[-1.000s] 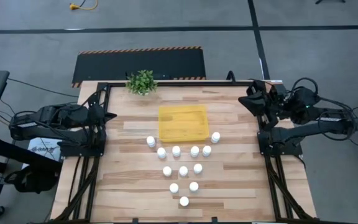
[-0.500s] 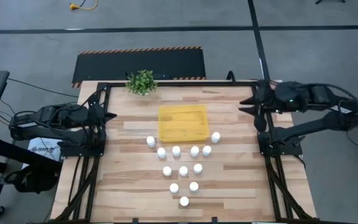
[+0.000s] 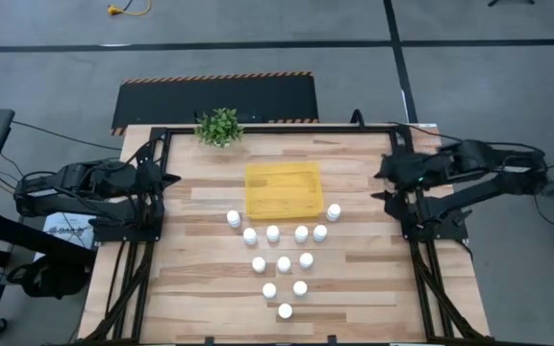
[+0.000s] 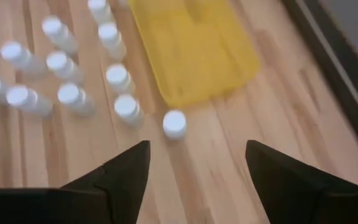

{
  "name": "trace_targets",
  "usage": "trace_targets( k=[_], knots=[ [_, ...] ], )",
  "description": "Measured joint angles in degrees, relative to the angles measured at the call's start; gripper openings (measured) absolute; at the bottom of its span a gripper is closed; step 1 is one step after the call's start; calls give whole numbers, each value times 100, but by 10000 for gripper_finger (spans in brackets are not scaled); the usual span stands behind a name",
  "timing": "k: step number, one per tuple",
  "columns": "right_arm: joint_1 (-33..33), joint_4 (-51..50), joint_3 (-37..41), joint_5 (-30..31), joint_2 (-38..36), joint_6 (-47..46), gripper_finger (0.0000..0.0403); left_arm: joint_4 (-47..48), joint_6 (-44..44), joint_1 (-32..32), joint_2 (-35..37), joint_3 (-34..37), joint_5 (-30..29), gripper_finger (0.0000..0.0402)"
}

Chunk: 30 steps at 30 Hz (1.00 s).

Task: Pick and place pill bottles into a basket
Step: Put the white medicine bottle into the yellow bin

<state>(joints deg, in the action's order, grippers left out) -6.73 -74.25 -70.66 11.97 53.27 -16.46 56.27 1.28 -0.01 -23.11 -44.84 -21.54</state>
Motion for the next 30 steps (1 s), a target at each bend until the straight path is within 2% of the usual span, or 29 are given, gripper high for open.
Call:
trace_targets(
  k=[15, 30],
  knots=[
    [-433, 991, 1416, 9, 759, -196, 258, 1, 0, 0, 1, 0, -2, 0],
    [-478, 1298, 1476, -9, 2274, 867, 258, 1, 0, 0, 2, 0, -2, 0]
  ],
)
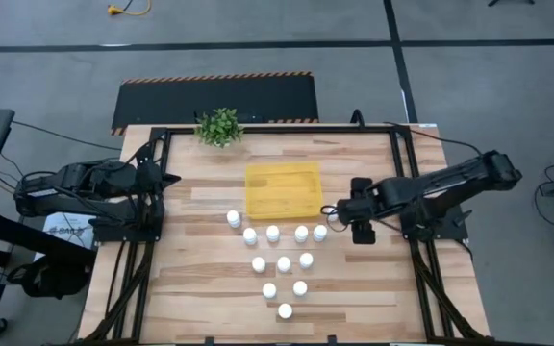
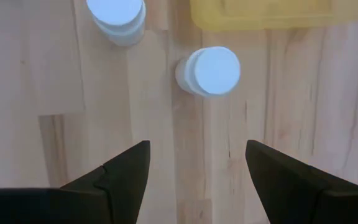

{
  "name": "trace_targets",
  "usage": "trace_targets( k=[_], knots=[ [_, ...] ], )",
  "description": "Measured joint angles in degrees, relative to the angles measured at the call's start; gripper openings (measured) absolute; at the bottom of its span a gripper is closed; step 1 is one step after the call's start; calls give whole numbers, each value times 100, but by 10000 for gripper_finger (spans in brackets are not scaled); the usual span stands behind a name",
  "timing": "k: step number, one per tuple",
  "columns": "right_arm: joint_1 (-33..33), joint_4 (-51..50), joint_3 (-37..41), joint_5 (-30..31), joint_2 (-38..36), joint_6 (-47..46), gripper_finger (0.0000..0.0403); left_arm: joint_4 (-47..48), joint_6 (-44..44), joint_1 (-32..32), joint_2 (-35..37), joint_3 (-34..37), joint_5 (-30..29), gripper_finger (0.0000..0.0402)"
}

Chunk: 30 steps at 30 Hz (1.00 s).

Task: Pick and place pill bottles into a basket
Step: Put the white medicine bottle into the yellow bin

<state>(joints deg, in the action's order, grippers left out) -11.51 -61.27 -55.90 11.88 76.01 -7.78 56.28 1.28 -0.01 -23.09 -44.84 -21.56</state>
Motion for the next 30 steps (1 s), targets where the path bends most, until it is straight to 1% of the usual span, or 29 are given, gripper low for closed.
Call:
trace_targets(
  k=[7, 14, 20, 26, 30],
  knots=[
    [0, 90, 0, -39, 511, 350, 258, 1, 0, 2, 0, 0, 0, 0],
    [97, 186, -2, -73, 772, 491, 258, -1, 0, 1, 0, 0, 0, 0],
    [410, 240, -2, -171, 749, 793, 258, -1, 0, 0, 0, 0, 1, 0],
    [871, 337, -7, -679, 721, 1292, 258, -1, 0, 2, 0, 0, 0, 0],
    [1179, 417, -7, -867, 772, 1702, 258, -1, 1, 2, 0, 0, 0, 0]
  ],
)
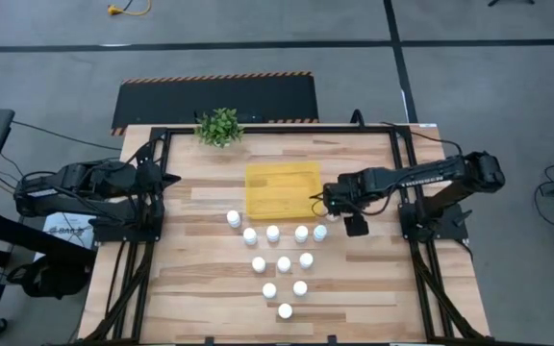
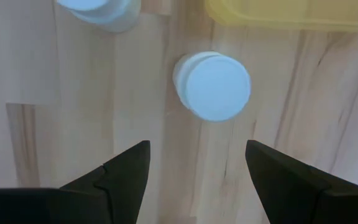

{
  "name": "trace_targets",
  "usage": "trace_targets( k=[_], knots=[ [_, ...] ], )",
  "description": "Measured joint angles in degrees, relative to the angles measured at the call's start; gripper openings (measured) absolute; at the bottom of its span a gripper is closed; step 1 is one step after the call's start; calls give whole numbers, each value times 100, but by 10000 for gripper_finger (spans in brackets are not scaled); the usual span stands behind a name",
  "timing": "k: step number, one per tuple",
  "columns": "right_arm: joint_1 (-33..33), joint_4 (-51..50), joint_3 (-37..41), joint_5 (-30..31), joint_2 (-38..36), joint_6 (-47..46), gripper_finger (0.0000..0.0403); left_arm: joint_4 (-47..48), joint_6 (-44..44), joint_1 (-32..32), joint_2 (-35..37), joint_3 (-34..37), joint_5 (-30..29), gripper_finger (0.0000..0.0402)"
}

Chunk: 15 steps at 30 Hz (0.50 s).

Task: Pick and place pill bottles into a basket
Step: Put the white medicine bottle into the yellow bin

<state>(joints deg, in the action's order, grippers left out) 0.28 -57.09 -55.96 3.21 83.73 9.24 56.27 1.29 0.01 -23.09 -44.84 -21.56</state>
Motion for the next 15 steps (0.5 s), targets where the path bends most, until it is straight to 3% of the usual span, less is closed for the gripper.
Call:
trace_targets(
  k=[15],
  knots=[
    [736, 128, 0, -343, -3, 736, 258, 0, -1, 0, 0, 0, 0, 0]
  ],
)
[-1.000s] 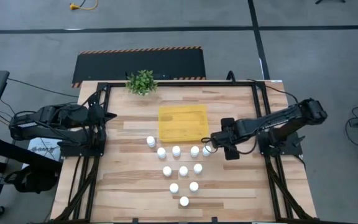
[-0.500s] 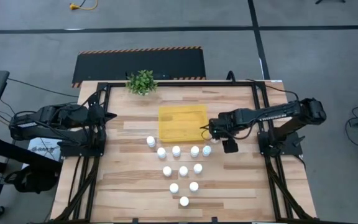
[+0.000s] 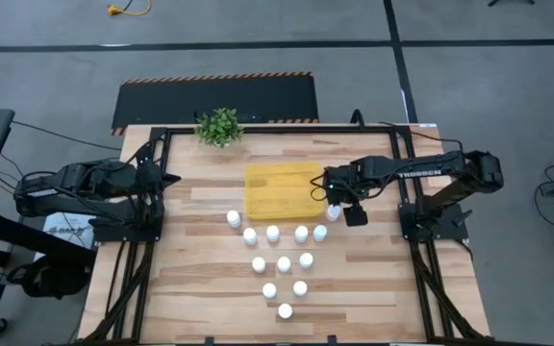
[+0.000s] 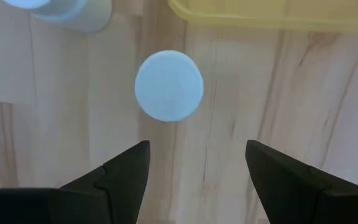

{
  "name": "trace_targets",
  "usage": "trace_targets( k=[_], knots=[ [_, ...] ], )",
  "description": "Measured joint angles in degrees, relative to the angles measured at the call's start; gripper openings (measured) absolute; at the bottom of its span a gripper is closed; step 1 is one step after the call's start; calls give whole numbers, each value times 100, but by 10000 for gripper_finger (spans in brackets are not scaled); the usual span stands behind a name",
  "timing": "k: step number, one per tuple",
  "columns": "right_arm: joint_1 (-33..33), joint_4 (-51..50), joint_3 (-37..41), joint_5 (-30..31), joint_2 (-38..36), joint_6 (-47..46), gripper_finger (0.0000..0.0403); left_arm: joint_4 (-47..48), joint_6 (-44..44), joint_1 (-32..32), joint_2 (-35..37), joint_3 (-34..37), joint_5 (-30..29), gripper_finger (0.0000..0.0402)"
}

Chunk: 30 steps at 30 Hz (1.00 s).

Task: Pick and place pill bottles into a basket
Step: Put the white medicine bottle into the yellow bin

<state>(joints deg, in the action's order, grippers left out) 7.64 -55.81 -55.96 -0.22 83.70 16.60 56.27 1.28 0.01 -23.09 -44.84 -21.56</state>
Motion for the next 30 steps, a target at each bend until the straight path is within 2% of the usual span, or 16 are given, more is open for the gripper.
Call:
trace_targets(
  k=[10, 30],
  knots=[
    [-256, 32, 0, -236, 0, -170, 258, 0, 0, -2, 0, 0, 0, 0],
    [-352, 323, 0, -141, 101, -505, 258, 0, 0, -2, 0, 0, 1, 0]
  ],
)
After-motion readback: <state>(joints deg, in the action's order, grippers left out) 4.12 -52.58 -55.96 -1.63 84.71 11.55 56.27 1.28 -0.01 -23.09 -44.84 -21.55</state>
